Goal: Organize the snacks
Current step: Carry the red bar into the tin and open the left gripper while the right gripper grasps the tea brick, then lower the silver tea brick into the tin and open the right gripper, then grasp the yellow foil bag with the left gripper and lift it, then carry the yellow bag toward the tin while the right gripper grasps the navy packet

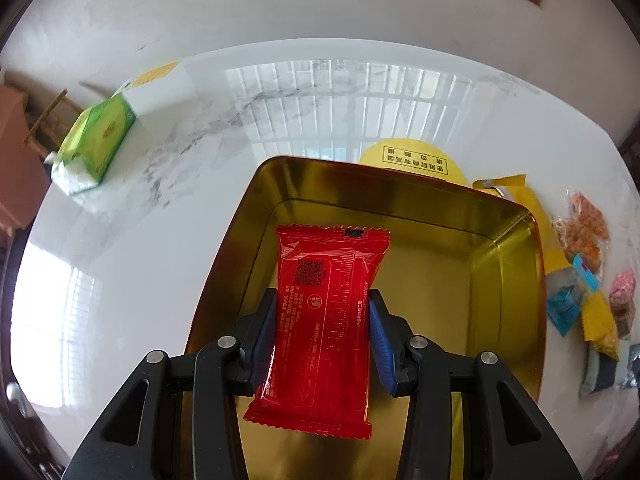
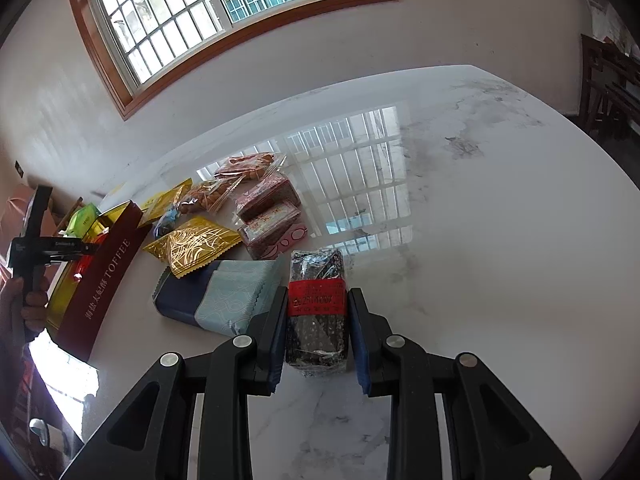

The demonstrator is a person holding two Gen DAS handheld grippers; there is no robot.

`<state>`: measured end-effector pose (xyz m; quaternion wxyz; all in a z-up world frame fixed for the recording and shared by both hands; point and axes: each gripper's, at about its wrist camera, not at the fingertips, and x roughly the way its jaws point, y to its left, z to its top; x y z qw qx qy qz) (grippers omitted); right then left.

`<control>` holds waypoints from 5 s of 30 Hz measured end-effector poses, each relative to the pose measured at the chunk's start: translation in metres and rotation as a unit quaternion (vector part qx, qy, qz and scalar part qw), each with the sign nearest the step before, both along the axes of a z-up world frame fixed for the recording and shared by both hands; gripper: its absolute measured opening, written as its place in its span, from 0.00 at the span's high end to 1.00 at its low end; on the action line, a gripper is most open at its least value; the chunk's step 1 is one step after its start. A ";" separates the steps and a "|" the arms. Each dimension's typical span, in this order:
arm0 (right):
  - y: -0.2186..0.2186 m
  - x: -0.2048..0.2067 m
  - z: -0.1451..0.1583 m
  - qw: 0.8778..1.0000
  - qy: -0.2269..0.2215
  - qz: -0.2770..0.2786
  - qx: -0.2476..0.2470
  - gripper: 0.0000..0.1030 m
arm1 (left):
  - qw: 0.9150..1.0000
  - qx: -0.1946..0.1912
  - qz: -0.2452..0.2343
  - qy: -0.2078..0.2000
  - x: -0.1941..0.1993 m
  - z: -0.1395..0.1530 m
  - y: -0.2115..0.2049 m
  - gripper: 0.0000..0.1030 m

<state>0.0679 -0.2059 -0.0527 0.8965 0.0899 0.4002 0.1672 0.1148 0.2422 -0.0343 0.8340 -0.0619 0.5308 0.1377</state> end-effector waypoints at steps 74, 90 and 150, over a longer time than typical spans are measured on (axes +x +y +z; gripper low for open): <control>0.122 -0.027 0.040 0.991 -0.069 0.088 -0.074 0.43 | 0.987 -0.047 -0.062 -0.137 -0.244 0.045 -0.067 0.36; -0.050 0.002 -0.004 0.996 -0.004 -0.047 -0.075 0.43 | 0.949 -0.295 -0.107 -0.042 -0.083 0.051 -0.171 0.35; 0.141 0.031 0.001 0.855 0.002 0.458 -0.244 0.32 | 0.961 -0.259 -0.075 -0.059 -0.128 0.053 -0.157 0.69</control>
